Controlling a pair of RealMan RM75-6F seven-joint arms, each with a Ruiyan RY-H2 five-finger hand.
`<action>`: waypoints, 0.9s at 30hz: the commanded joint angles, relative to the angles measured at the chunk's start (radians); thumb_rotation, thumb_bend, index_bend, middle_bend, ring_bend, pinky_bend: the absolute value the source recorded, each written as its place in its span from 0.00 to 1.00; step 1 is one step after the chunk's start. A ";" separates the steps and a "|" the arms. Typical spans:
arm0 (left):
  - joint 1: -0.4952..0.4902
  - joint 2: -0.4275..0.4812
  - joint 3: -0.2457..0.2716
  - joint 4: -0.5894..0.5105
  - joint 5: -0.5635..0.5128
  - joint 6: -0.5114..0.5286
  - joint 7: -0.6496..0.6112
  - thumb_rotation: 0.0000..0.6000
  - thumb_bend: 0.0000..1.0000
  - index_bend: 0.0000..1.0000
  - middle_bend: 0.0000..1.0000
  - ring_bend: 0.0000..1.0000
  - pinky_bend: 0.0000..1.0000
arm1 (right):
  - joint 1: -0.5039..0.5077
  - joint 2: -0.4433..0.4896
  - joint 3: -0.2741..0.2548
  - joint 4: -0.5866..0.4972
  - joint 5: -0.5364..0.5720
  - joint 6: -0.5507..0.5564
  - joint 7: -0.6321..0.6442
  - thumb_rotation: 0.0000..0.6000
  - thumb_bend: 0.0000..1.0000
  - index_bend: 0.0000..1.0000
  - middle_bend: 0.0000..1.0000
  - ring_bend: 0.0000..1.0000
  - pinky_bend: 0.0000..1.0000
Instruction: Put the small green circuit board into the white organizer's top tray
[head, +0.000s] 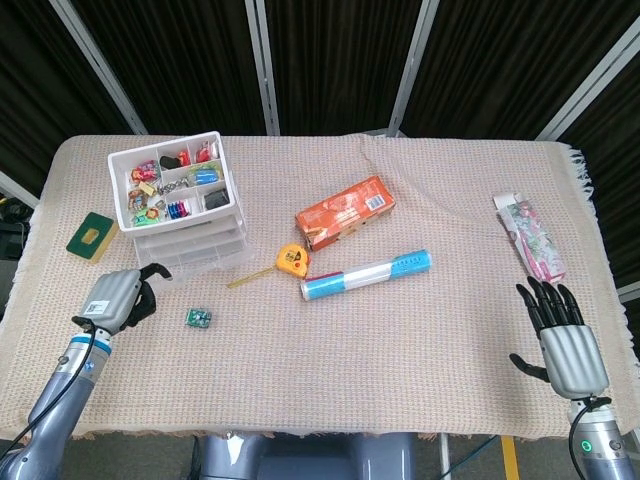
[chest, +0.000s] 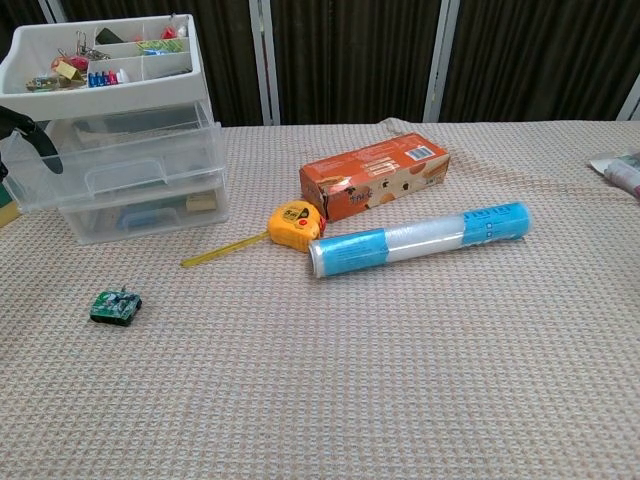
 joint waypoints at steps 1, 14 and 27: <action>0.005 0.007 0.008 -0.009 0.015 -0.001 -0.007 1.00 1.00 0.37 0.94 0.90 0.67 | 0.000 0.000 0.000 0.000 0.001 -0.001 0.000 1.00 0.00 0.03 0.00 0.00 0.00; 0.037 0.007 0.037 0.001 0.141 0.055 -0.030 1.00 0.67 0.18 0.93 0.90 0.67 | 0.000 0.000 0.000 0.000 0.001 0.000 -0.001 1.00 0.00 0.03 0.00 0.00 0.00; 0.108 0.021 0.099 0.031 0.400 0.178 -0.033 1.00 0.26 0.25 0.93 0.89 0.67 | 0.000 -0.001 0.001 0.000 0.003 -0.002 -0.002 1.00 0.00 0.03 0.00 0.00 0.00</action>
